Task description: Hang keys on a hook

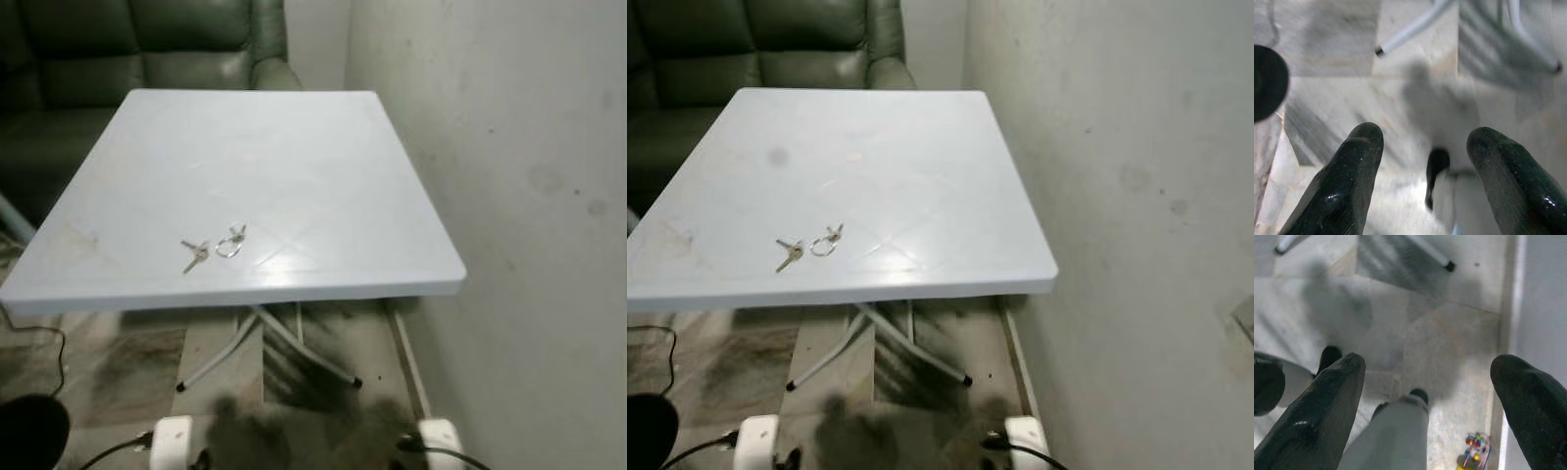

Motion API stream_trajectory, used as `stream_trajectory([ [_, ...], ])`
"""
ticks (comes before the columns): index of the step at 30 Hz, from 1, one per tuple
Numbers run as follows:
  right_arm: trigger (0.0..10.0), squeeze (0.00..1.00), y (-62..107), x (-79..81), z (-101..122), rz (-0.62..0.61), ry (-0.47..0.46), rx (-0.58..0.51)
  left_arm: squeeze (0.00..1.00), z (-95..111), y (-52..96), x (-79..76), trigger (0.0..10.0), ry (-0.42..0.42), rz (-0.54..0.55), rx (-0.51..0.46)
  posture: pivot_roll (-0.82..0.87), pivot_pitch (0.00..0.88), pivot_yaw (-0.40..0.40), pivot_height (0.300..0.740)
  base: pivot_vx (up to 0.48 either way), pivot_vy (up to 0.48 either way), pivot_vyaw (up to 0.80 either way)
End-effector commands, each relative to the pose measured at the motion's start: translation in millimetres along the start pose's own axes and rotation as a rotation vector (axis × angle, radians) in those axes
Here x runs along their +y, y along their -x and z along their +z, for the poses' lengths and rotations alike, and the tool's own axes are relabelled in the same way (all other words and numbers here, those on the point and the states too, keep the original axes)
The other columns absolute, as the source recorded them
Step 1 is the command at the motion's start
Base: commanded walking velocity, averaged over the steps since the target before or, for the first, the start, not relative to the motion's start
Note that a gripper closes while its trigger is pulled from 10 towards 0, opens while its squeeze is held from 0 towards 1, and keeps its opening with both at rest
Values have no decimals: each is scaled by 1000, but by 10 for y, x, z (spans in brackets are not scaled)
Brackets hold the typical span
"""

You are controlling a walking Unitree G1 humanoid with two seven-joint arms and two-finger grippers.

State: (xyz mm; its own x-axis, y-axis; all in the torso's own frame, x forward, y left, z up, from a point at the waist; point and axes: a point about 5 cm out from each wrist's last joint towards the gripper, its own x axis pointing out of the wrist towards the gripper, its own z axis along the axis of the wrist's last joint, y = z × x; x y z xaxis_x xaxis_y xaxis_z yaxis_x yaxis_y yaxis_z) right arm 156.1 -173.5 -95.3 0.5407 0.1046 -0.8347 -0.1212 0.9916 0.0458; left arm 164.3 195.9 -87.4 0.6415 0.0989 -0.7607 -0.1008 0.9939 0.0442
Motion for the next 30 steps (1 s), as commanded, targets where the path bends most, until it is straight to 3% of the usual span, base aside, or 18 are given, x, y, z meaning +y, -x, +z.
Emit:
stream_trajectory([
  [1, 10000, 0, 31, -79, -86, -18, -4, 31, 0, -54, 13, -53, 10000, 5, -8, 14, -93, 0, -14, 740, 0, 0, 800],
  [3, 10000, 0, 28, -73, -78, -14, -10, 30, 0, -58, 14, -56, 10000, 10, -8, 16, -90, 0, -15, 740, 0, 0, 0],
  [4, 10000, 1000, 27, -72, -72, -11, -24, 26, 0, -61, 15, -57, 10000, 12, -8, 17, -92, 0, -14, 740, 0, 0, 0],
  [12, 10000, 1000, 26, -71, -70, -12, -22, 26, 0, -73, 19, -53, 10000, 23, -8, 21, -93, 0, -14, 740, 0, 0, 0],
  [13, 10000, 0, 27, -71, -73, -13, -21, 28, 0, -78, 20, -49, 10000, 29, -7, 23, -91, 0, -14, 740, 0, 0, 0],
  [19, 10000, 0, 26, -65, -76, -11, -17, 30, 0, -85, 22, -42, 10000, 35, -6, 27, -88, 0, -14, 740, 0, 45, 0],
  [30, 10000, 0, 27, -48, -89, -1, -11, 33, 0, -90, 22, -35, 10000, 43, -9, 31, -85, 0, -16, 740, 0, 418, 0],
])
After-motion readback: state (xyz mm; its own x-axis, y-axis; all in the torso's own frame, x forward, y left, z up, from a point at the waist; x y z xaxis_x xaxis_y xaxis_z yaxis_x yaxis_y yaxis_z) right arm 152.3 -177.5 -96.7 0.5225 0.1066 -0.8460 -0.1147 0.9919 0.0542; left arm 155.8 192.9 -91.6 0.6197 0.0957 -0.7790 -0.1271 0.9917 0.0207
